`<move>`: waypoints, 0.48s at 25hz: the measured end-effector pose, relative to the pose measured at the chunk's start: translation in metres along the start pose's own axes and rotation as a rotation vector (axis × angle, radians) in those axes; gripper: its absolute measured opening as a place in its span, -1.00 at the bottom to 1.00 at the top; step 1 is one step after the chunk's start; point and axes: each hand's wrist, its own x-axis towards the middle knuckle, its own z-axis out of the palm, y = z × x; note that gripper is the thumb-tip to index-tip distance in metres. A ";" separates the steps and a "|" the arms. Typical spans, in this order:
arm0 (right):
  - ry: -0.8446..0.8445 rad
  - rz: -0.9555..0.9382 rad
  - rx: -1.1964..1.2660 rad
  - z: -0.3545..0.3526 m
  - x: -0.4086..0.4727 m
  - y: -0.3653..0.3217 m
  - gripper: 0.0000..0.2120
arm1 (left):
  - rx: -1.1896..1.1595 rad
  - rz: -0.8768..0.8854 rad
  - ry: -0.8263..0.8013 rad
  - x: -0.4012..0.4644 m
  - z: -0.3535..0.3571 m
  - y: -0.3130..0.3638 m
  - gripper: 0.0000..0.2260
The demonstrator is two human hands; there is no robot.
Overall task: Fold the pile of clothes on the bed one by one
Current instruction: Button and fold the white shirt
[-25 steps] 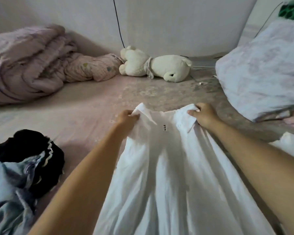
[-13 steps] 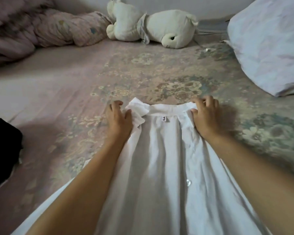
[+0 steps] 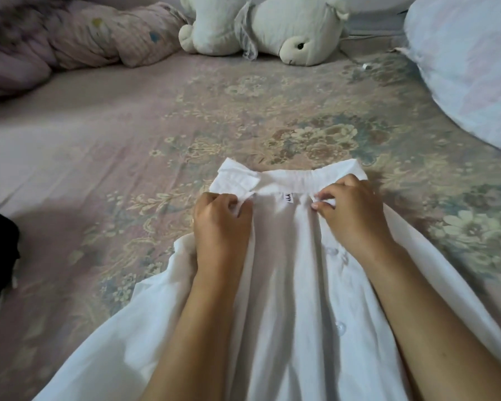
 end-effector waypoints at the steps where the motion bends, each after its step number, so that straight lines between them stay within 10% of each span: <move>1: -0.024 0.039 0.029 -0.003 0.000 -0.003 -0.87 | 0.020 0.015 0.004 0.001 0.001 0.001 -0.86; 12: -0.210 0.236 0.424 -0.013 -0.012 -0.029 -0.78 | -0.224 -0.264 -0.046 -0.026 0.008 0.053 -0.87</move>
